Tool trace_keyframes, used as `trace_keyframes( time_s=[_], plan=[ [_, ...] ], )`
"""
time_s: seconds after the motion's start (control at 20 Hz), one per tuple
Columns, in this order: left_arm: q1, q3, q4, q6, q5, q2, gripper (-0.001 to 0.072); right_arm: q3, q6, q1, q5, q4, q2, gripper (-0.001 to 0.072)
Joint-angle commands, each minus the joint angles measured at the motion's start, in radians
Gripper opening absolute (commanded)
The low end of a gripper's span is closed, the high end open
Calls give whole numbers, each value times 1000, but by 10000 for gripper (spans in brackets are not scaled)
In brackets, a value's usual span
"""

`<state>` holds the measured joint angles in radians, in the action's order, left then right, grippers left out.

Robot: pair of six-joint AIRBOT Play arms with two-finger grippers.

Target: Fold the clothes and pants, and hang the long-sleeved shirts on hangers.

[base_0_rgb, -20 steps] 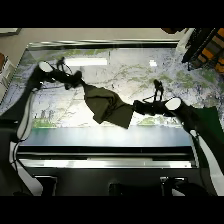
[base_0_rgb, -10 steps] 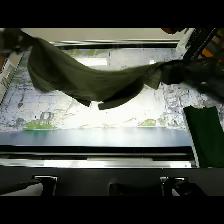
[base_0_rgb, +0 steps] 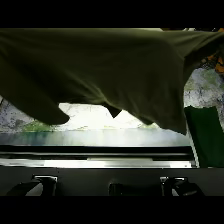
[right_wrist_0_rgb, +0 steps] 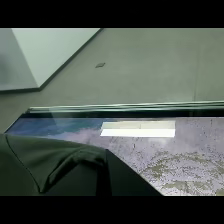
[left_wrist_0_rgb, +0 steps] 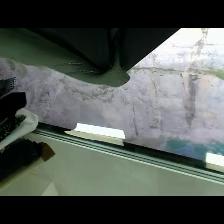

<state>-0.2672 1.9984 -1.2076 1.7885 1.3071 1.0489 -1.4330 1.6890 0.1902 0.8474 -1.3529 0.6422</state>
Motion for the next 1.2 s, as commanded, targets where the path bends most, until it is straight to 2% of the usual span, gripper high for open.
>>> trace_keyframes(
  time_s=[0.0,0.2,0.4,0.5,0.65,0.8,0.85,0.9,1.0,1.05,1.15],
  plan=[
    [9,-24,-65,-24,-52,62,17,-3,91,-1,5,-51,116,27],
    [53,-29,-65,-78,-161,330,18,-3,92,-1,-26,-50,436,27],
    [78,-29,-64,-56,-160,628,18,-3,142,-1,-199,5,791,28],
    [87,-29,-63,-48,-130,749,17,-3,169,-1,-254,110,932,28],
    [100,-29,-57,-23,-74,881,18,-3,175,0,-239,320,1075,29],
    [111,-29,-58,-23,-25,940,18,-3,175,0,-171,387,1123,37],
    [113,-29,-58,-23,-18,943,18,-3,175,-3,-142,393,1118,138],
    [113,-29,-58,-23,-14,941,18,-3,173,-14,-100,407,1104,297],
    [108,-29,-58,-25,0,925,18,-3,79,-76,41,435,1045,473],
    [104,-28,-58,-26,11,916,18,-3,9,-121,123,433,1008,499],
    [92,-29,-59,-27,36,896,18,-2,-110,-238,330,402,931,499]
  ],
)
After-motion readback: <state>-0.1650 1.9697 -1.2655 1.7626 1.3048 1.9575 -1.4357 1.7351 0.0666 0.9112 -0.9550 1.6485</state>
